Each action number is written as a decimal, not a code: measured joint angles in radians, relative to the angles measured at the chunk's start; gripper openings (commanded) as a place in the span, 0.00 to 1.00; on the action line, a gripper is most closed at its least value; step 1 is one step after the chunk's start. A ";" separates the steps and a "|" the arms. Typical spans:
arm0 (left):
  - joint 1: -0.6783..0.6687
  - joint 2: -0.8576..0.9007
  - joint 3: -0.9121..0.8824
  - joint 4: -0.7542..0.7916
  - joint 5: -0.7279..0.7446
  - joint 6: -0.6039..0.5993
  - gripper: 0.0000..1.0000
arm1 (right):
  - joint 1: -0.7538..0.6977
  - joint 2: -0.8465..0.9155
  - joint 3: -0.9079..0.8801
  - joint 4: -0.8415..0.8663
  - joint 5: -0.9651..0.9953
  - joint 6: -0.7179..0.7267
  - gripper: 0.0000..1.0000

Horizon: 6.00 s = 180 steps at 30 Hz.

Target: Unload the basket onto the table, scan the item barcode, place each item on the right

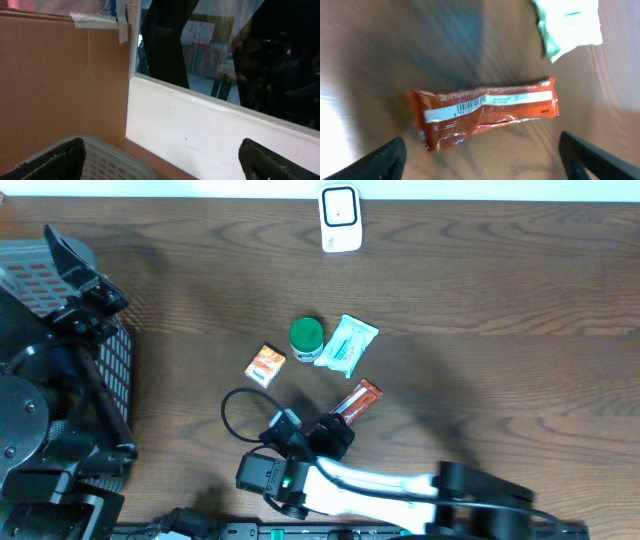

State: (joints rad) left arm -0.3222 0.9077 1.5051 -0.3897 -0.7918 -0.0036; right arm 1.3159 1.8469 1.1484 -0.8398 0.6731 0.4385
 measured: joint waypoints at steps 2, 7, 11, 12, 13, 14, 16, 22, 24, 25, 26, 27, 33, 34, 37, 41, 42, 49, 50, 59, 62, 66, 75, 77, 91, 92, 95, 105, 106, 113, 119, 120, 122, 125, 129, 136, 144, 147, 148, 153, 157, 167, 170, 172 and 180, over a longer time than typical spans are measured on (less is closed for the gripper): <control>0.000 0.000 0.000 0.000 0.000 0.000 0.98 | -0.018 -0.100 0.010 0.003 -0.057 0.025 0.89; 0.000 0.000 0.000 -0.003 0.000 0.000 0.98 | -0.148 -0.289 0.033 0.007 -0.228 0.072 0.99; 0.000 0.000 0.000 -0.003 0.000 0.000 0.98 | -0.317 -0.328 0.036 -0.028 -0.430 0.152 0.99; 0.000 0.000 0.000 -0.003 0.000 0.000 0.98 | -0.362 -0.324 0.036 -0.032 -0.497 0.170 0.99; 0.000 0.000 0.000 -0.003 0.000 0.000 0.98 | -0.412 -0.318 0.035 -0.031 -0.565 0.185 0.99; 0.000 0.000 0.000 -0.006 0.000 0.000 0.98 | -0.449 -0.314 0.035 -0.031 -0.624 0.196 0.99; 0.000 0.000 0.000 -0.010 0.000 0.000 0.98 | -0.519 -0.311 0.035 -0.035 -0.727 0.201 0.90; 0.000 0.000 0.000 -0.018 0.000 0.000 0.98 | -0.623 -0.309 0.035 -0.031 -0.859 0.258 0.01; 0.000 0.000 0.000 -0.019 0.000 0.000 0.98 | -0.650 -0.302 0.035 -0.029 -0.898 0.277 0.01; 0.000 0.000 0.000 -0.019 0.000 0.000 0.98 | -0.660 -0.293 0.035 -0.029 -0.913 0.283 0.01; 0.000 0.000 0.000 -0.021 0.000 0.000 0.98 | -0.665 -0.277 0.035 -0.029 -0.922 0.286 0.01; 0.000 0.000 0.000 -0.023 0.000 0.000 0.98 | -0.666 -0.260 0.035 -0.029 -0.934 0.285 0.01; 0.000 0.000 0.000 -0.026 0.000 0.000 0.98 | -0.666 -0.101 0.035 -0.005 -1.035 0.248 0.01; 0.000 0.000 0.000 -0.027 0.000 0.000 0.98 | -0.666 -0.071 0.035 -0.001 -1.058 0.236 0.01; 0.000 0.000 0.000 -0.027 0.000 0.000 0.98 | -0.665 0.009 0.034 -0.004 -1.117 0.206 0.01; 0.000 0.000 0.000 -0.027 0.000 0.000 0.98 | -0.658 0.047 0.034 0.009 -1.154 0.183 0.01; 0.000 0.000 0.000 -0.027 0.000 0.000 0.98 | -0.657 0.049 0.034 0.013 -1.161 0.178 0.01; 0.000 0.000 0.000 -0.027 0.000 0.000 0.98 | -0.655 0.050 0.034 0.087 -1.193 0.170 0.01; 0.000 0.000 0.000 -0.027 0.000 0.000 0.98 | -0.655 0.050 0.034 0.095 -1.197 0.170 0.01; 0.000 0.000 0.000 -0.028 0.000 0.000 0.98 | -0.653 0.089 0.034 0.097 -1.174 0.171 0.01; 0.000 0.000 0.000 -0.028 0.000 0.000 0.98 | -0.649 0.126 0.035 0.096 -1.177 0.171 0.01; 0.000 0.000 0.000 -0.029 0.000 0.000 0.98 | -0.644 0.127 0.037 0.096 -1.171 0.166 0.01; 0.000 0.000 0.000 -0.029 0.000 0.000 0.98 | -0.661 0.079 0.164 -0.173 -1.133 0.148 0.81; 0.000 0.000 0.000 -0.030 0.000 0.000 0.98 | -0.672 0.022 0.189 -0.232 -1.104 0.204 0.93; 0.000 0.007 0.000 -0.029 0.000 -0.001 0.98 | -0.704 -0.075 -0.088 0.053 -0.951 0.722 0.87; 0.000 0.007 0.000 -0.029 0.000 -0.001 0.98 | -0.704 -0.075 -0.097 0.072 -0.939 0.739 0.87; 0.000 0.007 0.000 -0.030 0.000 -0.001 0.97 | -0.704 -0.075 -0.103 0.088 -0.902 0.778 0.84; 0.000 0.008 0.000 -0.030 0.000 -0.001 0.98 | -0.668 -0.107 -0.203 0.246 -0.845 0.872 0.66; 0.000 0.009 0.000 -0.030 0.000 -0.001 0.98 | -0.659 -0.114 -0.214 0.270 -0.842 0.882 0.64; 0.000 0.031 0.000 -0.030 0.000 -0.001 0.98 | -0.623 -0.150 -0.283 0.370 -0.813 0.949 0.14; 0.000 0.056 0.000 -0.030 0.000 -0.001 0.98 | -0.622 -0.146 -0.293 0.388 -0.807 0.931 0.01; 0.000 0.060 0.000 -0.030 0.000 -0.001 0.98 | -0.622 -0.145 -0.289 0.378 -0.806 0.924 0.01; 0.000 0.065 0.000 -0.029 0.000 -0.001 0.98 | -0.624 -0.138 -0.259 0.289 -0.801 0.913 0.01; 0.000 0.069 0.000 -0.030 0.000 -0.001 0.98 | -0.635 -0.122 -0.198 0.026 -0.785 0.900 0.01; 0.000 0.072 0.000 -0.029 0.000 -0.001 0.98 | -0.669 -0.085 -0.096 -0.367 -0.740 0.878 0.01; 0.000 0.085 0.000 -0.029 0.000 -0.001 0.98 | -0.678 -0.084 0.127 -0.497 -0.700 0.595 0.01; 0.000 0.117 0.000 -0.030 0.000 -0.001 0.98 | -0.678 -0.084 0.201 -0.312 -0.694 -0.116 0.01; 0.000 0.117 0.000 -0.030 0.000 -0.001 0.98 | -0.678 -0.084 0.225 -0.291 -0.689 -0.300 0.01; 0.000 0.117 0.000 -0.030 0.000 -0.001 0.98 | -0.678 -0.084 0.236 -0.287 -0.681 -0.342 0.01; 0.000 0.117 0.000 -0.030 0.000 -0.001 0.98 | -0.678 -0.084 0.312 -0.249 -0.599 -0.494 0.01; 0.000 0.117 0.000 -0.031 0.000 -0.001 0.98 | -0.678 -0.084 0.330 -0.056 -0.441 -0.615 0.01; 0.000 0.117 0.000 -0.048 0.000 -0.001 0.98 | -0.687 -0.082 0.338 0.582 -0.160 -1.019 0.01; 0.000 0.117 0.000 -0.072 0.000 -0.001 0.98 | -0.702 -0.072 0.341 0.746 -0.144 -1.105 0.01; 0.000 0.117 0.000 -0.092 0.000 -0.001 0.98 | -0.718 -0.053 0.343 0.859 -0.149 -1.164 0.01; 0.000 0.118 0.000 -0.207 0.000 -0.004 0.98 | -0.778 0.204 0.348 1.444 -0.205 -1.385 0.01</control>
State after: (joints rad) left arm -0.3218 1.0256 1.5051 -0.5968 -0.7914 -0.0074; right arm 0.5377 2.0510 1.4963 0.6041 0.4683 -0.9463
